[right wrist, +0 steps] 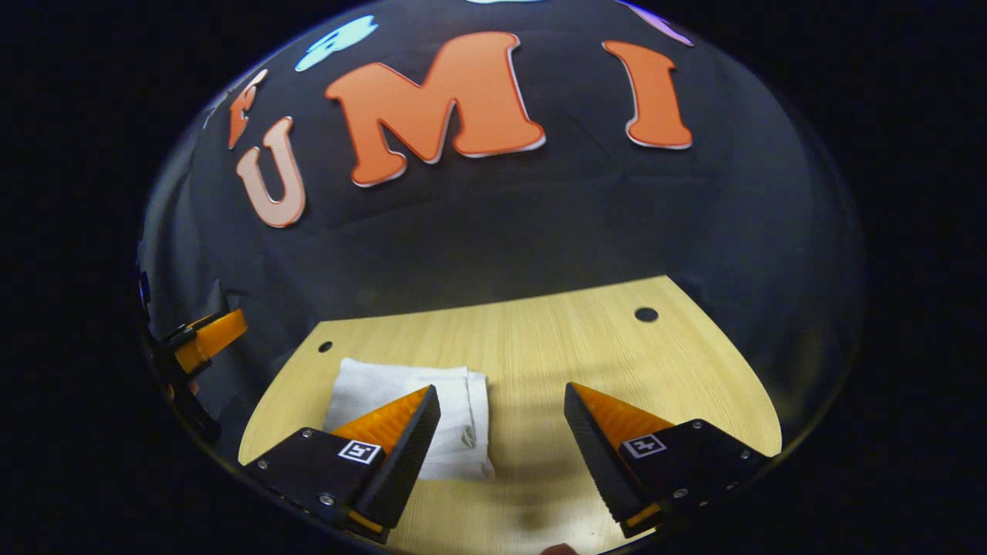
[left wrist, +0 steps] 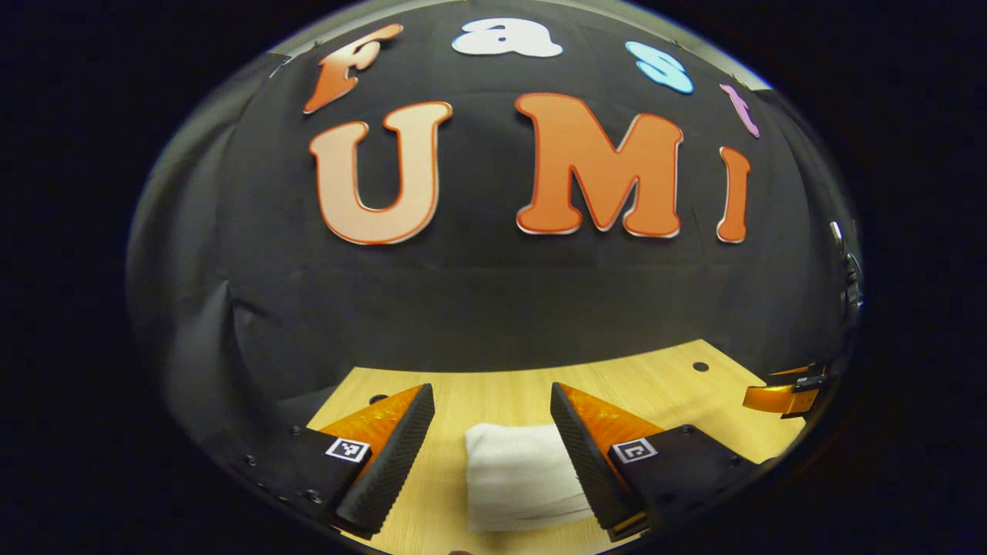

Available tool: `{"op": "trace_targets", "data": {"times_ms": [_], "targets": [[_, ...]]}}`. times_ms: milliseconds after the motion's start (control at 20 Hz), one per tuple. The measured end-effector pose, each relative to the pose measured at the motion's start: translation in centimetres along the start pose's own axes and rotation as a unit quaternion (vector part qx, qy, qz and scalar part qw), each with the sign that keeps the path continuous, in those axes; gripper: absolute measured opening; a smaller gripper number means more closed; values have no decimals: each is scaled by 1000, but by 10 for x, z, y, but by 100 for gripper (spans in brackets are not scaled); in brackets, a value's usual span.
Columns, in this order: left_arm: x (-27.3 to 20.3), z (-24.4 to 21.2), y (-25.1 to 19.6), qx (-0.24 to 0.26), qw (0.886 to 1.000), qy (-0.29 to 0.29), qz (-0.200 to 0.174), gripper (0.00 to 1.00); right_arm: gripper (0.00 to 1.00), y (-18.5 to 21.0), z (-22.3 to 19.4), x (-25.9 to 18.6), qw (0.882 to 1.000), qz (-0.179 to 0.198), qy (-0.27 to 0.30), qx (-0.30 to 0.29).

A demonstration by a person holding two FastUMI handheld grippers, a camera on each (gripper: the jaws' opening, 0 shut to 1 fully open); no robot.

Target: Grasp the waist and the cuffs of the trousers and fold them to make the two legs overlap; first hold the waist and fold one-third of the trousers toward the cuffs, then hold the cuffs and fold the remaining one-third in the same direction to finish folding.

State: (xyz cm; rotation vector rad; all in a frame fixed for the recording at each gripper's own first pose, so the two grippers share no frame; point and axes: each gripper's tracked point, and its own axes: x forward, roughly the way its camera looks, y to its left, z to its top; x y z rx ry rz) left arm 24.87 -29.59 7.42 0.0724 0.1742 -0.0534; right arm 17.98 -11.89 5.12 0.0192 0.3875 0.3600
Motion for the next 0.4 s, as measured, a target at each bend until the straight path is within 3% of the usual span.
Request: {"op": "trace_targets", "data": {"times_ms": [150,400], "targets": [[2,4,1,-21,999,-36,12,98,98,25,34,-2,997,30,-71,-23],[2,19,15,-19,996,-78,37,98,98,37,52,-10,992,24,-120,-41]]}}
